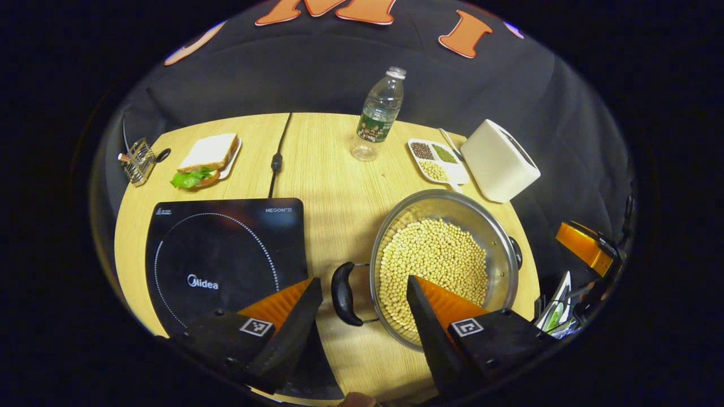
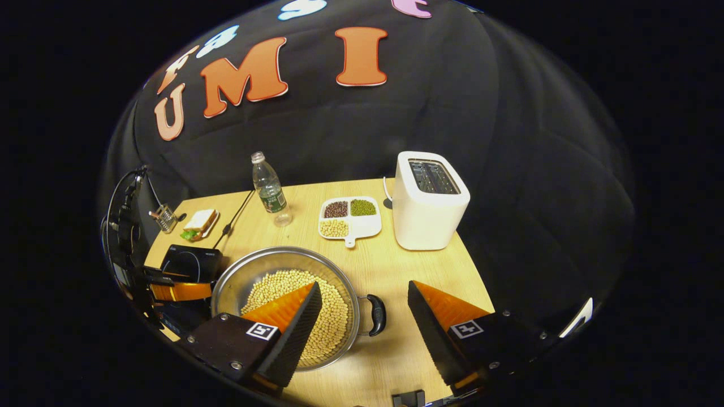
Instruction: First push the handle of the pot to place it horizontally, then grasp the pot with both hands and set it on the induction cooktop.
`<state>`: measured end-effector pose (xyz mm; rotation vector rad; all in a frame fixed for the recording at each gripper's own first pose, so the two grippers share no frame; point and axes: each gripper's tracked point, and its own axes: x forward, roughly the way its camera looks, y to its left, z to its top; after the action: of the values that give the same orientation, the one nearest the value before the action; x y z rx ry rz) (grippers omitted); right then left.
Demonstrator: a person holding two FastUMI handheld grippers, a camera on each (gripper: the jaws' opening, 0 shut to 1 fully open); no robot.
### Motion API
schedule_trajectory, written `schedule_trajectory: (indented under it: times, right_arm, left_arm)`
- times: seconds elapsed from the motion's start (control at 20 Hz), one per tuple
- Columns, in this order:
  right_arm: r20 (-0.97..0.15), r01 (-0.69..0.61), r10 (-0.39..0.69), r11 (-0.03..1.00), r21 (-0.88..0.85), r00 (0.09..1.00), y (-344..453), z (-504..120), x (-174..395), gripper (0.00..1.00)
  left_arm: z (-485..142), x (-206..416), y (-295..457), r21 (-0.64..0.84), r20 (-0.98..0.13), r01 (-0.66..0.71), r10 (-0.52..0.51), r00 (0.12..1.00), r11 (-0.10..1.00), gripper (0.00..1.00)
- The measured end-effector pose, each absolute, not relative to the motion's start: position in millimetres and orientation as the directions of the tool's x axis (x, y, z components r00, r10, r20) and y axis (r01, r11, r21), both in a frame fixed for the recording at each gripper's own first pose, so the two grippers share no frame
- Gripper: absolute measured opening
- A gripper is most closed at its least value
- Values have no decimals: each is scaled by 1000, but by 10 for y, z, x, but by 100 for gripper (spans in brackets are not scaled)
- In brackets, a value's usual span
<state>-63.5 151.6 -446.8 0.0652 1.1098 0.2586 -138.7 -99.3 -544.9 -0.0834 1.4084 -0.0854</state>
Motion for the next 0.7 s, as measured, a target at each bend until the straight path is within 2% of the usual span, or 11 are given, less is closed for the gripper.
schedule_trajectory:
  times: [0.2, 0.45, 0.7]
  right_arm:
    - [-912, -187, 216, 970, 159, 350, 1511, -4762, -675, 95]
    - [-939, -195, 209, 968, 159, 272, 1599, -5115, -821, 95]
    - [-951, -196, 187, 971, 140, 245, 1639, -5398, -858, 95]
  left_arm:
    - [-5683, -1344, -1025, -76, -988, 14, -78, 132, 997, 99]
    - [-5911, -1527, -1059, -82, -993, -87, -74, 91, 993, 99]
    - [-6034, -1517, -1014, -35, -989, -83, -23, 143, 996, 95]
